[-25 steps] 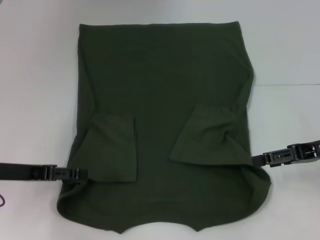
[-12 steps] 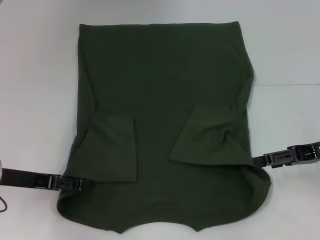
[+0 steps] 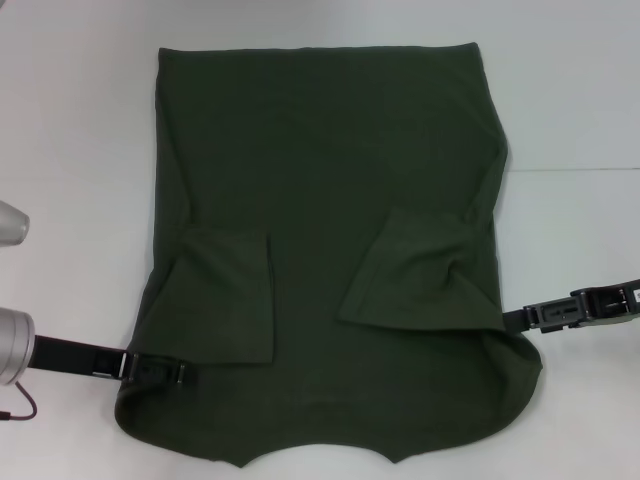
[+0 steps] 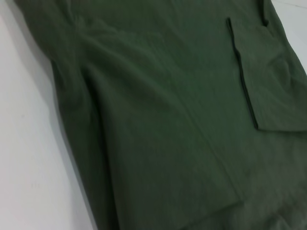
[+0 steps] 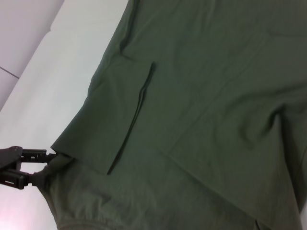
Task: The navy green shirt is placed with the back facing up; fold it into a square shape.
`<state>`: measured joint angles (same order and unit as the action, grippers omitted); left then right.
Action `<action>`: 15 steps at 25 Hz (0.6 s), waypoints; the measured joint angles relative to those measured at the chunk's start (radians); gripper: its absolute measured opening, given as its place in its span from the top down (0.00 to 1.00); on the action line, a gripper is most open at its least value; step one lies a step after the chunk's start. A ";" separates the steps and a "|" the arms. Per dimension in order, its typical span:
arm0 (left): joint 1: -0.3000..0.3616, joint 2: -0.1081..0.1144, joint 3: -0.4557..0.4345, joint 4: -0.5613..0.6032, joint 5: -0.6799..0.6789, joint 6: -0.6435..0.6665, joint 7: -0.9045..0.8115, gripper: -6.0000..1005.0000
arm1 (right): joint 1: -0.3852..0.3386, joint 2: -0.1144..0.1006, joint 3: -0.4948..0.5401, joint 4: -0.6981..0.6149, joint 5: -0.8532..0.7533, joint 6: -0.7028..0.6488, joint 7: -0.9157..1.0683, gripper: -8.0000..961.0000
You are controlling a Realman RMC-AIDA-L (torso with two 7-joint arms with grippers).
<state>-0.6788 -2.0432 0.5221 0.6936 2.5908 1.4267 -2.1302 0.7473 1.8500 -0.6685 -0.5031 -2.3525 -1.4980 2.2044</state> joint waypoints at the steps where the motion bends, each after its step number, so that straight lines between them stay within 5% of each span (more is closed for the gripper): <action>1: -0.001 0.000 0.000 0.000 0.000 -0.008 -0.004 0.06 | 0.001 0.000 -0.003 0.000 0.000 0.001 0.000 0.03; 15: -0.005 0.000 0.010 0.002 0.006 -0.037 -0.013 0.06 | 0.007 0.001 -0.005 -0.001 0.001 0.004 0.000 0.03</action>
<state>-0.6834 -2.0432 0.5321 0.6957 2.5967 1.3892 -2.1437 0.7548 1.8515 -0.6734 -0.5039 -2.3514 -1.4941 2.2042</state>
